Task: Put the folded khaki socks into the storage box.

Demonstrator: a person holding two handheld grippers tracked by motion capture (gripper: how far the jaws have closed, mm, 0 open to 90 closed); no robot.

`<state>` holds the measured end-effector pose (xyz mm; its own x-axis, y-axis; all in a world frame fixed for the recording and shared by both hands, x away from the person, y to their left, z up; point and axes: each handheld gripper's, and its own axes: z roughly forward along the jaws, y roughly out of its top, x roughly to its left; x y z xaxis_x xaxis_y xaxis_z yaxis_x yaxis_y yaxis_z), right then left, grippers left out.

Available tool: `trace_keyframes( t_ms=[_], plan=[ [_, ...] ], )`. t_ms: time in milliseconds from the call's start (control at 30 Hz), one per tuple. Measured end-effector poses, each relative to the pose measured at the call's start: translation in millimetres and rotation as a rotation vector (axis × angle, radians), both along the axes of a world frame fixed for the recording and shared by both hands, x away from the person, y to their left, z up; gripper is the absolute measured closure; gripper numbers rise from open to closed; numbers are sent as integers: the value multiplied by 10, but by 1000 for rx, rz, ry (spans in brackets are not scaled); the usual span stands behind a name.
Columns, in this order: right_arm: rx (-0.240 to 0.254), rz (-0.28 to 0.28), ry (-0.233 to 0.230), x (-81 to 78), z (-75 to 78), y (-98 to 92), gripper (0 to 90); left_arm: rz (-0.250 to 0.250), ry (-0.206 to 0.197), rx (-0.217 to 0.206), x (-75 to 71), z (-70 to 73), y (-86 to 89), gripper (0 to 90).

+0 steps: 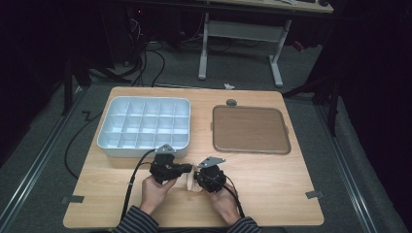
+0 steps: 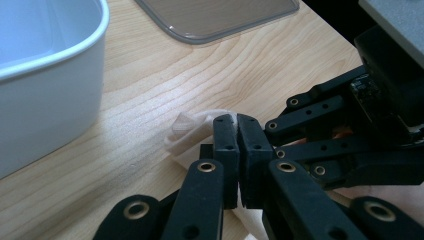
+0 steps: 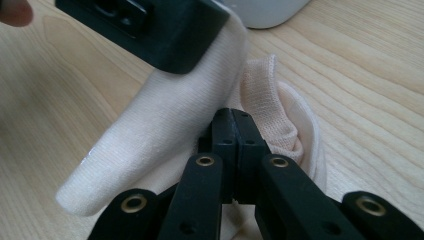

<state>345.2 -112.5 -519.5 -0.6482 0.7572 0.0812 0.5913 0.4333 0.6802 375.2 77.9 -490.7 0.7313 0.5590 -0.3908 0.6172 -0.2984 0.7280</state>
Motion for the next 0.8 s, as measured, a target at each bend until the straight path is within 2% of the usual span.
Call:
trace_keyframes(
  t_ms=[167, 267, 400, 533, 667, 800],
  plan=[
    [3, 15, -7, -14, 3, 15, 886, 0, 3, 4, 14, -20, -10, 885],
    [-13, 13, -68, -65, 36, 11, 797, 9, 6, 13, 19, -22, -5, 885],
    [5, -7, -92, -98, 97, -58, 754, 11, 3, 36, 7, -12, 8, 885],
    [39, -57, -144, -153, 203, -203, 717, 14, 6, 37, 7, -21, 15, 885],
    [38, -104, -145, -155, 248, -349, 679, 15, 4, 37, 6, -21, 13, 885],
    [63, -136, -119, -159, 223, -486, 639, 17, 6, 37, 8, -22, 12, 885]
  ],
)
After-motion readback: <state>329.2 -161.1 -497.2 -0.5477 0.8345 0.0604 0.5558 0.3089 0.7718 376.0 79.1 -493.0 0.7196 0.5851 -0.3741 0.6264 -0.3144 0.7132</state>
